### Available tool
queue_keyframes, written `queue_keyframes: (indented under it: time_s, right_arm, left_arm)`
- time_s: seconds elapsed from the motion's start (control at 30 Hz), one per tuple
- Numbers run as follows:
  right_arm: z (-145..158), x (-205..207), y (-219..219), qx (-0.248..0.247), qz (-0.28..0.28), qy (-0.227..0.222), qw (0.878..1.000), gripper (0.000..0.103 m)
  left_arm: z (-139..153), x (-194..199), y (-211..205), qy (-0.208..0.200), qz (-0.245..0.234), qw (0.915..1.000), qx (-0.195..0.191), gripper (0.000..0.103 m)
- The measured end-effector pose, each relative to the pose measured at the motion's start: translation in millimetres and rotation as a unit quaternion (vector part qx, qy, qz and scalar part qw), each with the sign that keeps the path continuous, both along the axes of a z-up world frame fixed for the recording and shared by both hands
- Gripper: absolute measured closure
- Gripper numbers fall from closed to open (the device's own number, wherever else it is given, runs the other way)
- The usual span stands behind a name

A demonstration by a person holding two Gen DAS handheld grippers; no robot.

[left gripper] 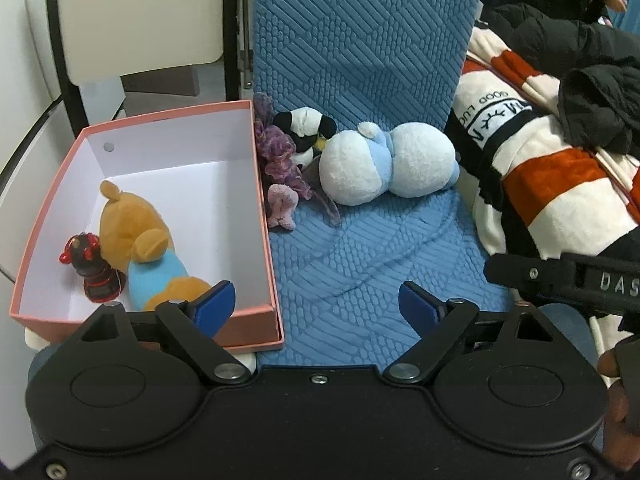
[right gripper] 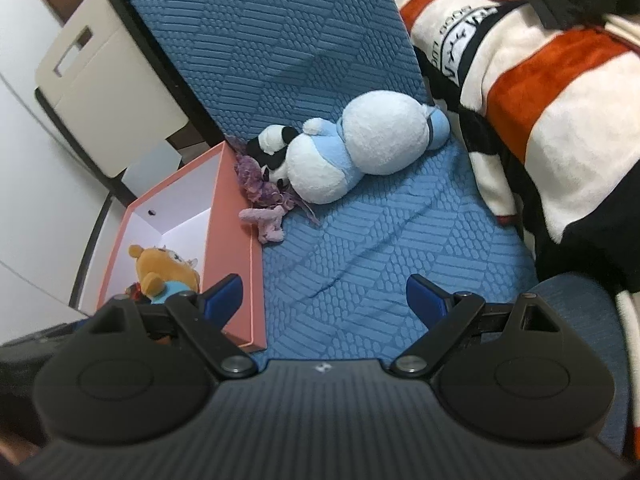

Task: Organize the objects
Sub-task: 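Move the right tool to the white-blue plush while the left tool approaches the pink plush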

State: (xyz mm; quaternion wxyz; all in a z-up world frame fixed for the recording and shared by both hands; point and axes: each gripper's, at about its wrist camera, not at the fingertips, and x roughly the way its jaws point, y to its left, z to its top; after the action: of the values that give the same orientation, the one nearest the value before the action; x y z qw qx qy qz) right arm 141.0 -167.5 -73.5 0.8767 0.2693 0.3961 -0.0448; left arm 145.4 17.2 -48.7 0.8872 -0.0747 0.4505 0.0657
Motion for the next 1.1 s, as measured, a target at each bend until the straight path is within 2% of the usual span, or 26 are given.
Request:
queue_keyframes:
  time_s: [0.37,0.63,0.93,1.1]
  right_arm:
    - [-23.2,44.7,-19.2,0.080,-0.056,0.019,0.995,0.013]
    - [-44.4,80.4,-33.3,0.142,-0.102,0.020,0.984,0.013]
    - [-73.8,124.8,-48.2,0.187,-0.136,0.032,0.972,0.013]
    - [-95.9,147.4,-55.5,0.222,-0.162,0.038,0.961,0.013]
  left_arm:
    - [-18.2,52.9,-10.7,0.024,-0.053,0.9970,0.051,0.028]
    - [-33.5,93.1,-20.8,0.032,-0.097,0.9902,0.095,0.030]
    - [-62.7,131.5,-18.2,0.050,-0.145,0.9769,0.149,0.032]
    - [-77.5,150.3,-16.3,0.062,-0.172,0.9677,0.174,0.032]
